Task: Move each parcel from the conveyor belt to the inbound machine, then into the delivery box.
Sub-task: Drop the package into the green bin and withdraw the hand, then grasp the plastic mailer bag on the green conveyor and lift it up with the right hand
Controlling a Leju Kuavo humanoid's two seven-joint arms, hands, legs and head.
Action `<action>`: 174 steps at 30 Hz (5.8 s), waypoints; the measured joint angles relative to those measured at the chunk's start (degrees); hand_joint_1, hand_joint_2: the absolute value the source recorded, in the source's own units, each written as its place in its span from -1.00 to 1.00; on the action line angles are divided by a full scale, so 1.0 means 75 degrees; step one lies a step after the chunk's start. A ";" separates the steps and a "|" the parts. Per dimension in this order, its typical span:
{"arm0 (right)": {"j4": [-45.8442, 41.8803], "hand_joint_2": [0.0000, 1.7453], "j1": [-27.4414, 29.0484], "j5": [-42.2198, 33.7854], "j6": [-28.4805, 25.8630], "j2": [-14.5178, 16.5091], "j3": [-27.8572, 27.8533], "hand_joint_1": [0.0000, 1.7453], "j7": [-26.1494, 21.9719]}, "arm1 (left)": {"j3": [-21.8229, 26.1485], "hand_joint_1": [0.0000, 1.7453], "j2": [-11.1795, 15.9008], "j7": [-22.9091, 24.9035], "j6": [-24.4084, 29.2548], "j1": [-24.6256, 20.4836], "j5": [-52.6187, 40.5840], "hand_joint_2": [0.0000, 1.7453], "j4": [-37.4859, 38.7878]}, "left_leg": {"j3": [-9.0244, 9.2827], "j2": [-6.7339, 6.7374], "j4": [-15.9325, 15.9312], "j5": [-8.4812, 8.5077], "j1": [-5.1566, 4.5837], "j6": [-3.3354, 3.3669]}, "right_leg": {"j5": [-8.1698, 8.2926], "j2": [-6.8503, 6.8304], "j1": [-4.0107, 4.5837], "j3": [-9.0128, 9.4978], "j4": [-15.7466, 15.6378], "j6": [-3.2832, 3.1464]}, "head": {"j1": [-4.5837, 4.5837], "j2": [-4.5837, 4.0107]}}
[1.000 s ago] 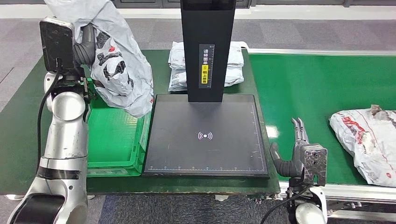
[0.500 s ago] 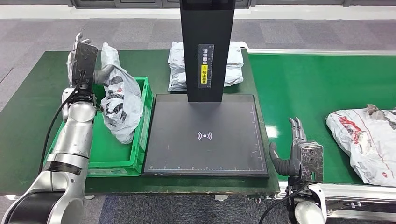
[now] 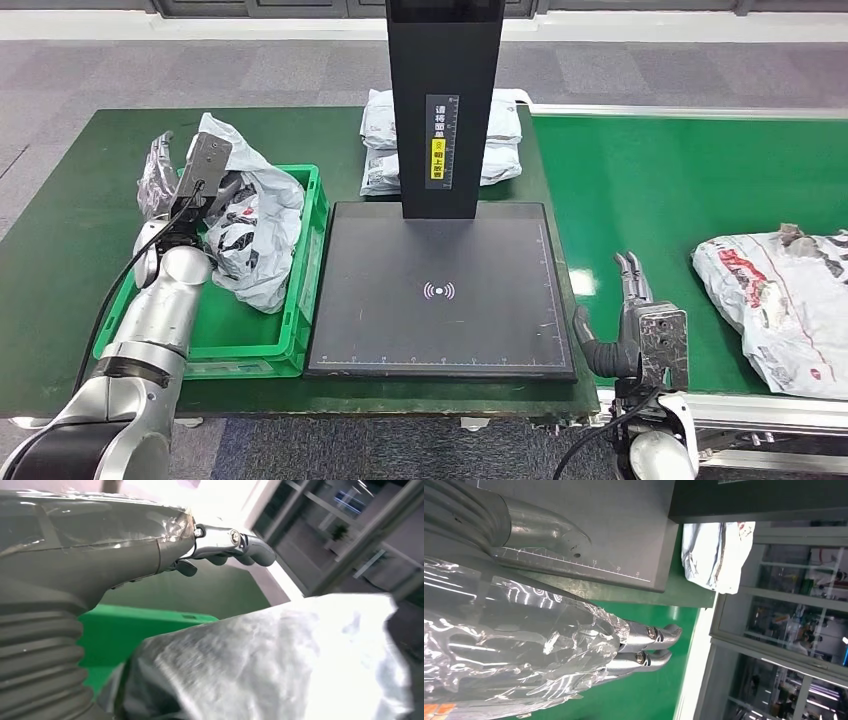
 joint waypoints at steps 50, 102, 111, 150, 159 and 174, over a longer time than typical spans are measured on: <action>-0.0032 1.00 0.0588 -0.0290 -0.0417 -0.0029 -0.0262 -1.00 -0.0096 | -0.0562 -1.00 0.0876 0.2127 0.0627 0.1910 -0.5487 -1.00 -0.4481 | 0.0006 0.0016 0.0000 -0.0010 0.0001 -0.0003 | -0.0006 0.0015 0.0001 -0.0009 -0.0001 -0.0005 | -0.0001 0.0000; 0.0034 1.00 0.0681 -0.0721 0.0176 -0.0389 -0.0350 -1.00 -0.0308 | -0.2608 -1.00 0.2130 -0.1167 -0.4883 0.0530 -0.2649 -1.00 -0.3063 | 0.0109 0.0024 -0.0030 -0.0030 0.0021 -0.0070 | -0.0030 0.0019 0.0048 0.0079 0.0000 -0.0079 | -0.0001 0.0000; -0.0020 1.00 0.0788 -0.0782 0.0117 -0.0526 -0.0350 -1.00 -0.0336 | -0.2667 -1.00 0.2208 -0.0961 -0.4792 0.0641 -0.2524 -1.00 -0.4094 | 0.0107 0.0024 -0.0031 -0.0031 0.0021 -0.0071 | -0.0032 0.0019 0.0047 0.0078 0.0000 -0.0079 | 0.0000 0.0000; 0.5041 1.00 -0.3415 0.4941 -0.0178 -0.3085 -0.1856 -1.00 0.2094 | -0.3019 -1.00 -0.0923 -0.2261 -0.4713 0.4236 0.5431 1.00 -0.5359 | 0.0081 0.0034 0.0016 -0.0065 -0.0033 0.0043 | -0.0028 0.0027 -0.0031 0.0082 -0.0004 0.0030 | -0.0001 0.0000; 0.6741 1.00 -0.3761 0.5357 -0.0139 -0.3445 -0.1859 -1.00 0.2181 | -0.3019 -1.00 -0.1129 -0.2529 -0.4894 0.4187 0.5432 1.00 -0.4825 | 0.0080 0.0032 0.0015 -0.0066 -0.0032 0.0045 | -0.0028 0.0027 -0.0030 0.0079 -0.0004 0.0030 | -0.0001 0.0000; 0.8306 1.00 -0.4014 0.4019 0.3951 -0.3501 -0.1863 -1.00 -0.0925 | -0.2981 -1.00 -0.1148 -0.3196 -0.4868 0.3961 0.5416 1.00 -0.3861 | 0.0069 0.0016 0.0012 -0.0065 -0.0032 0.0045 | -0.0028 0.0012 -0.0030 0.0079 -0.0004 0.0030 | -0.0002 0.0000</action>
